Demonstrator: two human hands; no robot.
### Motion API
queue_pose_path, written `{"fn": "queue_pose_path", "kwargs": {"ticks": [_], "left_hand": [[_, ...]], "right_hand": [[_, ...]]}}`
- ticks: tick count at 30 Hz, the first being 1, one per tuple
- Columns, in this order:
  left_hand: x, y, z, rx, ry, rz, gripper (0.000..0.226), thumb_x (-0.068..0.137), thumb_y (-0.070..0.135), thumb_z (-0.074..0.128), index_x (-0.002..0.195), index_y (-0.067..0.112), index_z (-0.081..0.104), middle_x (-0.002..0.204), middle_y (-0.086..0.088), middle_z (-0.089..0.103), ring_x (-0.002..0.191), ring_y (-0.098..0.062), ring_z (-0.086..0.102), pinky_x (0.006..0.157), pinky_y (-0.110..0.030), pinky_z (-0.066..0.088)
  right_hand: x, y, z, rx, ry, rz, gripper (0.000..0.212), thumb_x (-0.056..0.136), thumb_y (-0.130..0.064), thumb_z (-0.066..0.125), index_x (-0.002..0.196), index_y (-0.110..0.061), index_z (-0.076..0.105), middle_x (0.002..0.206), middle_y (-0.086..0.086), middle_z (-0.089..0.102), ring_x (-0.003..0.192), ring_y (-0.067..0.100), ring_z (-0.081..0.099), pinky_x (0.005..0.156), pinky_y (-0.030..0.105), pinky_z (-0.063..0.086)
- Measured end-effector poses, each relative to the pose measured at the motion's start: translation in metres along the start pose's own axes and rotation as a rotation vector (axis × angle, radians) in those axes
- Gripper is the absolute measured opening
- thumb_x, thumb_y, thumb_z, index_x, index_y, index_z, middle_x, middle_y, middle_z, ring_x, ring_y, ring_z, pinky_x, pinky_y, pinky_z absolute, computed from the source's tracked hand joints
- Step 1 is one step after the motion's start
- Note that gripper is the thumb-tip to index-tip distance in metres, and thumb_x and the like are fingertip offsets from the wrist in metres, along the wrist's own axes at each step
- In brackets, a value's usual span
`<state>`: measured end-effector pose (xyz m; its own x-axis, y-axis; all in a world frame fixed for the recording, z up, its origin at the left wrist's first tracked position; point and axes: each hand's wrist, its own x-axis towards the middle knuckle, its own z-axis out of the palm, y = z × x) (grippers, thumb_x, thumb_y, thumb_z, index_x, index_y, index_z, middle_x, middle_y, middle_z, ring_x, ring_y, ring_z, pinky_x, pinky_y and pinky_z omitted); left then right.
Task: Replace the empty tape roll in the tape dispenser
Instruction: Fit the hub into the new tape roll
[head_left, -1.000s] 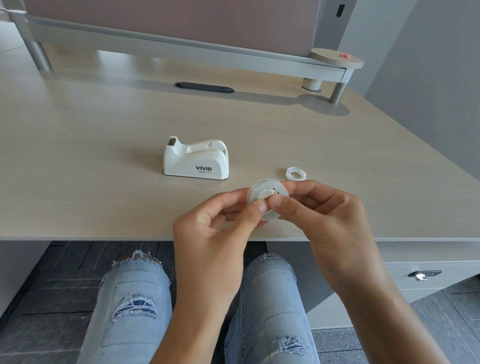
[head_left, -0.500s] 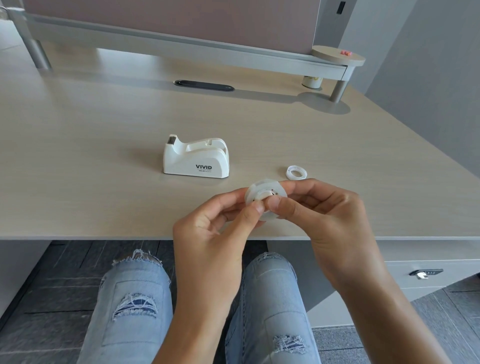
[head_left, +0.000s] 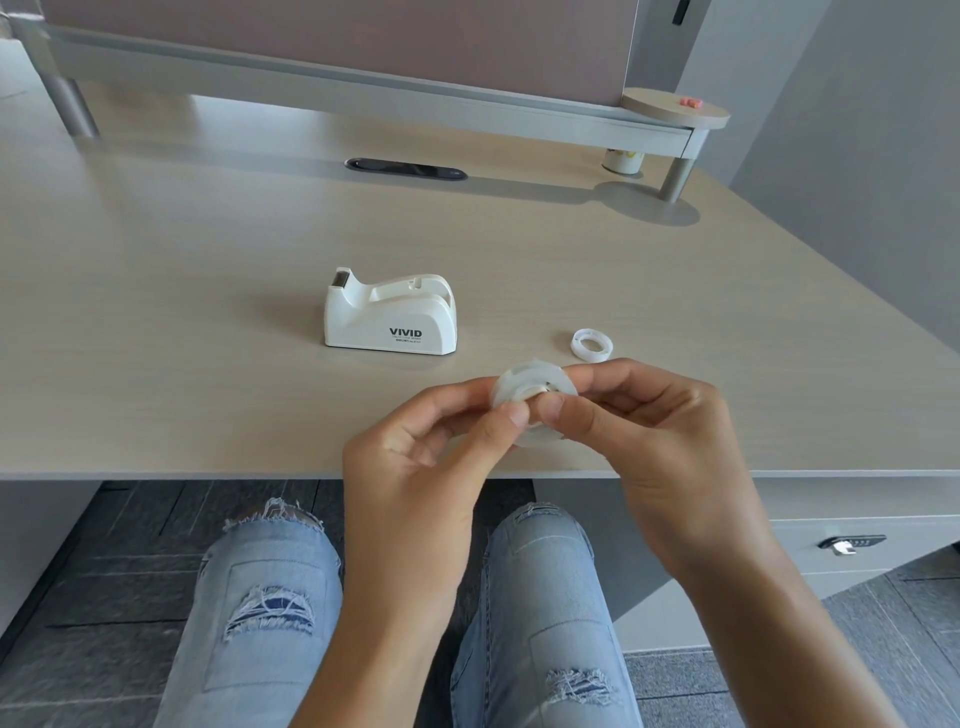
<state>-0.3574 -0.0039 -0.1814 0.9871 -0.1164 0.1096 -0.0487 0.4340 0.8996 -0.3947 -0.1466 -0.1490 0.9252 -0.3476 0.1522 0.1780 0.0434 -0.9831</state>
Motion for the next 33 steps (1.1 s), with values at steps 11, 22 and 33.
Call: {"fn": "queue_pose_path", "kwargs": {"ticks": [11, 22, 33], "left_hand": [[0.002, 0.007, 0.001, -0.154, -0.057, -0.126, 0.013, 0.062, 0.011, 0.085, 0.075, 0.016, 0.085, 0.082, -0.007, 0.083, 0.079, -0.019, 0.077, 0.091, -0.041, 0.060], [0.002, 0.004, -0.002, -0.211, -0.092, -0.151, 0.012, 0.063, 0.013, 0.077, 0.073, 0.014, 0.084, 0.080, -0.007, 0.083, 0.076, -0.016, 0.078, 0.082, -0.029, 0.064], [0.004, -0.003, -0.006, -0.109, -0.064, -0.081, 0.016, 0.071, 0.013, 0.083, 0.087, 0.013, 0.084, 0.089, -0.010, 0.084, 0.084, -0.022, 0.078, 0.089, -0.038, 0.060]], "right_hand": [[0.004, 0.003, -0.003, 0.136, -0.093, 0.144, 0.022, 0.062, -0.017, 0.086, 0.080, -0.007, 0.082, 0.086, 0.019, 0.082, 0.085, 0.037, 0.076, 0.093, 0.050, 0.059], [0.005, 0.011, -0.003, 0.256, -0.112, 0.206, 0.021, 0.062, -0.011, 0.084, 0.079, -0.001, 0.078, 0.084, 0.020, 0.080, 0.080, 0.032, 0.077, 0.081, 0.037, 0.064], [0.003, 0.014, -0.003, 0.134, -0.075, 0.151, 0.028, 0.064, -0.017, 0.087, 0.088, -0.004, 0.079, 0.090, 0.021, 0.081, 0.085, 0.037, 0.076, 0.090, 0.049, 0.060]]}}
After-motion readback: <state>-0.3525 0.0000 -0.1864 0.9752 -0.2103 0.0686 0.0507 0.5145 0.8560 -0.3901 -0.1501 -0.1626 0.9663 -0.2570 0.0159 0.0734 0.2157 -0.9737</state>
